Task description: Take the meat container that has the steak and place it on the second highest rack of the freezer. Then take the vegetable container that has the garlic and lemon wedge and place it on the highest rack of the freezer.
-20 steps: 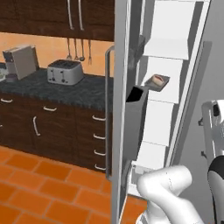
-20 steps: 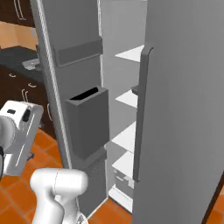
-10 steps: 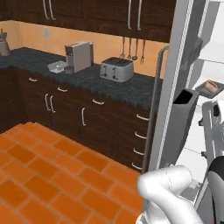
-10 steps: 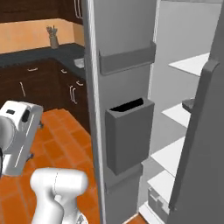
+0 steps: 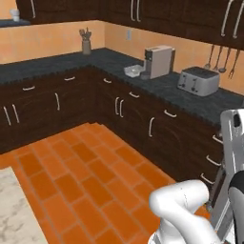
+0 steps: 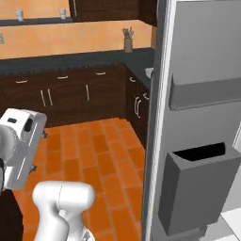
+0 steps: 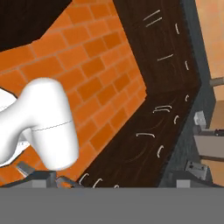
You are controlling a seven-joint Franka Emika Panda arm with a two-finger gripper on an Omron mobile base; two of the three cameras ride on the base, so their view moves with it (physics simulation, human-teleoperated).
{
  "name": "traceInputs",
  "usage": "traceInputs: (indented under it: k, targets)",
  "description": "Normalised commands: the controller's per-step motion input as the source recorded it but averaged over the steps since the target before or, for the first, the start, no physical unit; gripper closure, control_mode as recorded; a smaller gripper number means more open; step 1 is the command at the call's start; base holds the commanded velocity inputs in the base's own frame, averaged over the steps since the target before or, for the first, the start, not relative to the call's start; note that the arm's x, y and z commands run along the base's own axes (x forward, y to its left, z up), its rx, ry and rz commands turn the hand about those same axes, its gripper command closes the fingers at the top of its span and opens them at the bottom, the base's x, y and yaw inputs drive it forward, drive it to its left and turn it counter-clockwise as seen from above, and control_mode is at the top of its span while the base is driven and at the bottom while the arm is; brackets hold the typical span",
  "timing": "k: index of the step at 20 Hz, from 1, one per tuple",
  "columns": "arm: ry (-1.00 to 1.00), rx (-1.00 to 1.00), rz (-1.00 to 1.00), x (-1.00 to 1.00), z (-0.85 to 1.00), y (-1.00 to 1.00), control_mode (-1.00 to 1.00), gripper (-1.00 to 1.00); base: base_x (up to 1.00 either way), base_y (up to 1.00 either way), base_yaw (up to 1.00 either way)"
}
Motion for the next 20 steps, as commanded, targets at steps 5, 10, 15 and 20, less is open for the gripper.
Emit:
traceInputs:
  k: [5,10,15,20]
  targets:
    - [0.0,0.0,0.0,0.0,0.0,0.0,1.0,-1.0,1.0,0.14,-0.04]
    - [0.0,0.0,0.0,0.0,0.0,0.0,1.0,-1.0,1.0,0.3,-0.05]
    - [0.0,0.0,0.0,0.0,0.0,0.0,1.0,-1.0,1.0,0.53,-0.28]
    - [0.0,0.0,0.0,0.0,0.0,0.0,1.0,-1.0,1.0,0.63,-0.43]
